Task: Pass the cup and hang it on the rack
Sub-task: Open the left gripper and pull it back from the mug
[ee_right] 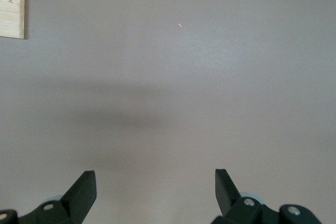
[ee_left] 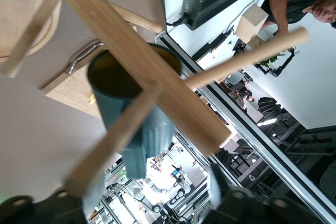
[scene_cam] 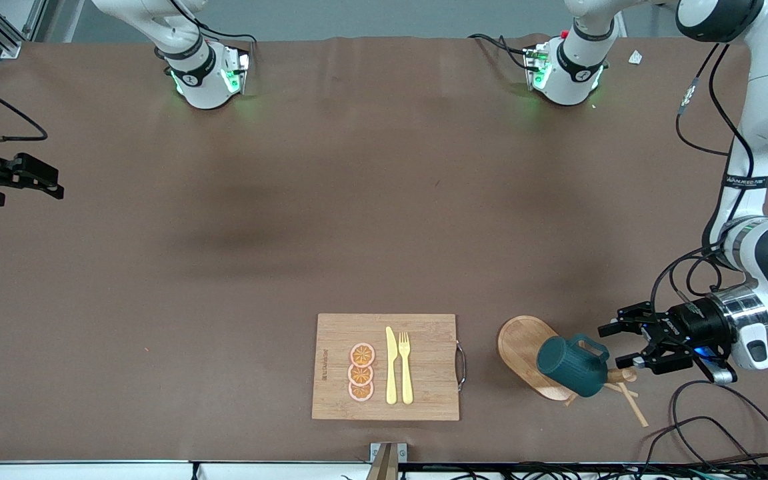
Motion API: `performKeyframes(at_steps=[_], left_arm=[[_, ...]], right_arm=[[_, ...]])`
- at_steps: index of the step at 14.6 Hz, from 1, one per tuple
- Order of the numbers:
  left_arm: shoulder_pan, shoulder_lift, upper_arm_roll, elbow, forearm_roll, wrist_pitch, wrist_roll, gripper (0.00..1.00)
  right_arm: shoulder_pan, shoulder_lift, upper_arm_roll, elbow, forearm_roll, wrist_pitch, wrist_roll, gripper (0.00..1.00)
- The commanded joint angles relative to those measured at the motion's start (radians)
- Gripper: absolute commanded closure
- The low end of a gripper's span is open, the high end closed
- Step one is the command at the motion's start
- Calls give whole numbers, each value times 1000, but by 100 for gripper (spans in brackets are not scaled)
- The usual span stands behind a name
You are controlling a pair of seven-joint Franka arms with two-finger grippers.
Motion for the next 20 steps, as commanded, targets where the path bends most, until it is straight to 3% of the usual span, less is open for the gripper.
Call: performKeyframes(at_steps=[1,5,8,10,15,20], left_arm=[[-7,-74,-2,-12,74,23,-3,0],[-68,-186,-13,-12,394,52,-20,0],[-105,-250,-17,-13,581,55,-151,0],[-113,-295,-52,-16,718,41,-173,0],[-128,-361,-125,-18,1143,-92,-163,0],[-124,-457,-146,-15,1272,-262,-109,0]], right_arm=[[-6,-22,9,-10,-16,-5,-10,0],[-7,-22,9,-10,-16,-5,-11,0],[-9,-22,9,-10,-16,-6,-11,0],[-9,-22,9,-12,-16,-6,-11,0],[-9,-22,9,-12,-16,-11,-11,0],[-13,-22,7,-15,-16,-11,-13,0]])
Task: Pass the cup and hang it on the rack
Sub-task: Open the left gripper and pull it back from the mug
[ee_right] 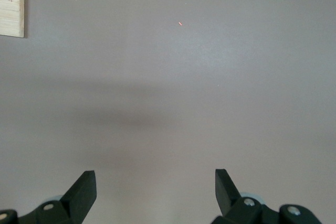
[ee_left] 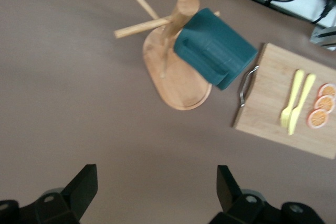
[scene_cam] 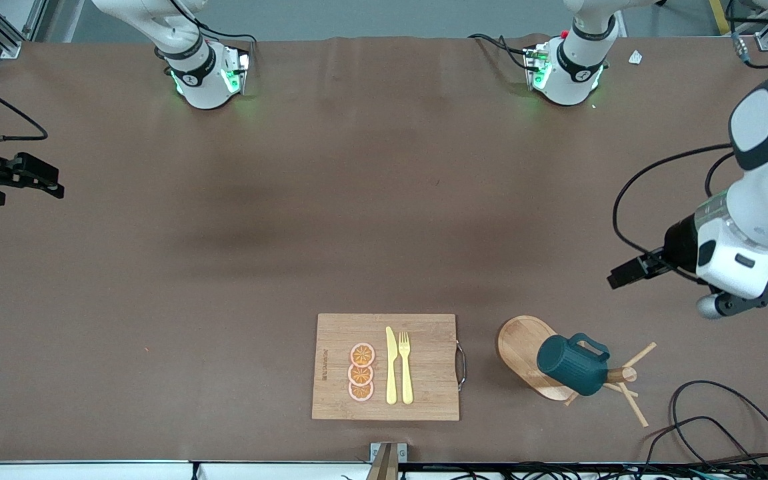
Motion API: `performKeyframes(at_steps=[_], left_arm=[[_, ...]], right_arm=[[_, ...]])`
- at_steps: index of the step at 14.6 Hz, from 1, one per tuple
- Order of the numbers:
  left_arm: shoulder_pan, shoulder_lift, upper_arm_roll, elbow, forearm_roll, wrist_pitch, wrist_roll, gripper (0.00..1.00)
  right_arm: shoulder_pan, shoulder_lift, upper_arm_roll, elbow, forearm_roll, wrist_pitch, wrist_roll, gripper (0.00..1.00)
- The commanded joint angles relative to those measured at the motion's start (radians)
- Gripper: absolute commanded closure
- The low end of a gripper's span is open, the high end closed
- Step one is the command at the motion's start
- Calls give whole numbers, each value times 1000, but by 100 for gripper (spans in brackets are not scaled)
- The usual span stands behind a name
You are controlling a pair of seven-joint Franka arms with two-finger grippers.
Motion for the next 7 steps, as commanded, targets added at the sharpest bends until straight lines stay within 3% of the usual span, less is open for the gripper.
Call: performKeyframes(at_steps=[1,4,7], left_arm=[[9,-77,7,-25,31,-80,86,0],[14,-118,2,-27,31,-120,136,0],[-26,-207,55,-51,21,-160,209,0]], right_arm=[[-15,-22,8,-16,-16,-4,-13,0],[-15,-22,8,-14,-16,-3,-13,0],[-10,-22,8,-14,-16,-4,-13,0]])
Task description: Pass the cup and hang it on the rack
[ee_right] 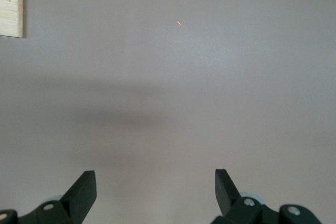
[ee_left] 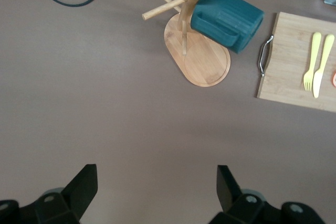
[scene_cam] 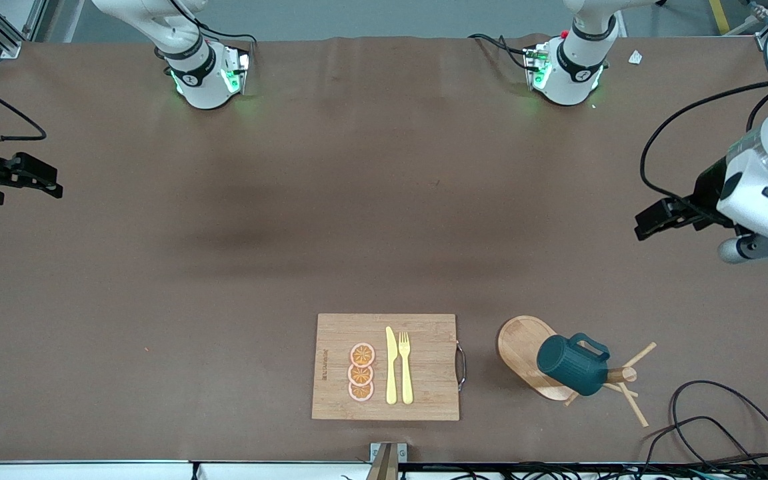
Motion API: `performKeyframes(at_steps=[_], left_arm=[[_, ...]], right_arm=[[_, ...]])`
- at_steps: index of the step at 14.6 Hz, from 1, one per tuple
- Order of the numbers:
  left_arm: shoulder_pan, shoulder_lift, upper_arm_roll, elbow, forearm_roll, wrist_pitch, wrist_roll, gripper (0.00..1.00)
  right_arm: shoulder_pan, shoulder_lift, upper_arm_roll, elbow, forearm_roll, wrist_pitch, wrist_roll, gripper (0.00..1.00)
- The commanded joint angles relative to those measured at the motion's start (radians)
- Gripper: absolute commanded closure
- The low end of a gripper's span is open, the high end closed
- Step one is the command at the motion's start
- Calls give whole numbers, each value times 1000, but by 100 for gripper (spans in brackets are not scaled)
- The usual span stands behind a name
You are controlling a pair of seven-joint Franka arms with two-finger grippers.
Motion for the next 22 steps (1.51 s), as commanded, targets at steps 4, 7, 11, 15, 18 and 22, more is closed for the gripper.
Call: performKeyframes(at_steps=[4,7,11,15,18,22], left_arm=[[-112,-199,168,-145,-35,-104,126,0],[-198,-302,294,-283,-97,-98,151,0],[-271,-356,369,-343,-95,-68,198,0],[-305,-362,417,-340,-95,-63,255,0],[-288,-365,367,-343,-89,-75,191,0],[-273,-358,375,-306,-85,-80,201,0]], right_arm=[[-12,-22,11,-14,-15,-4,-13,0],[-16,-20,10,-14,-15,-2,-22,0],[-15,-19,8,-14,-13,-2,-27,0],[-12,-19,10,-13,-13,-4,-27,0],[-12,-19,10,-13,-13,-2,-27,0],[-15,-19,10,-14,-13,1,-27,0]])
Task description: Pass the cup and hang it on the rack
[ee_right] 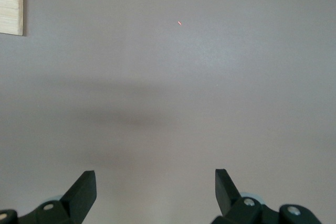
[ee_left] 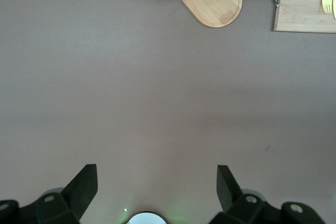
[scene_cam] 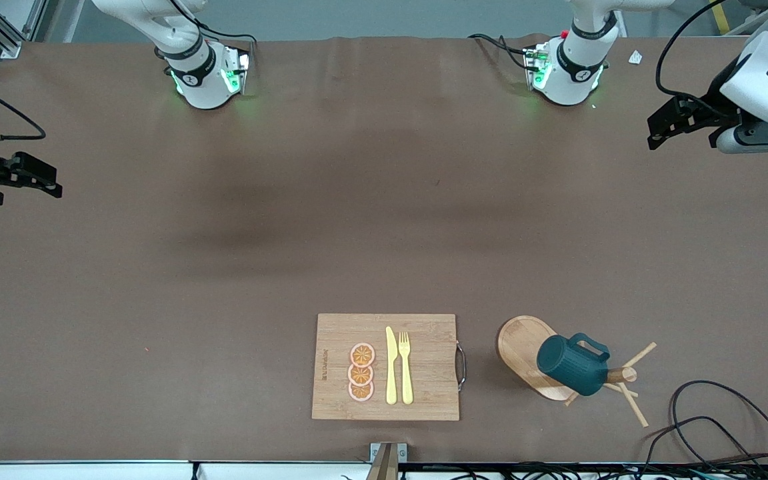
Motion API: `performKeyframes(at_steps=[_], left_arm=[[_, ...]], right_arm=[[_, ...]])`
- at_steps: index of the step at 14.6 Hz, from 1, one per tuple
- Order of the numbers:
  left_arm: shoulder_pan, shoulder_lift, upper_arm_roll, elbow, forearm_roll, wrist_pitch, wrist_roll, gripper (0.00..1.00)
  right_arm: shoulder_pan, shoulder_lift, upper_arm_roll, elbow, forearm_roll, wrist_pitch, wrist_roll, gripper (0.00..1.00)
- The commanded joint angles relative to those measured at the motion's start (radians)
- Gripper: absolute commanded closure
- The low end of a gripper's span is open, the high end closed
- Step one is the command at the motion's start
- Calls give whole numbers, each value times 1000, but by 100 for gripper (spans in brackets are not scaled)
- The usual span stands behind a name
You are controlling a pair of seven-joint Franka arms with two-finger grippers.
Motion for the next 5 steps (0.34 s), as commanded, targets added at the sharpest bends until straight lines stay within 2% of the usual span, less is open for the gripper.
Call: performKeyframes(at_steps=[1,5], left_arm=[[14,-13,1,12,-1,-1,6,0],[14,-9,0,11,4,-3,6,0]], right_arm=[[-16,-19,11,-16,-13,2,-14,0],[-6,-17,13,-14,-10,4,-13,0]])
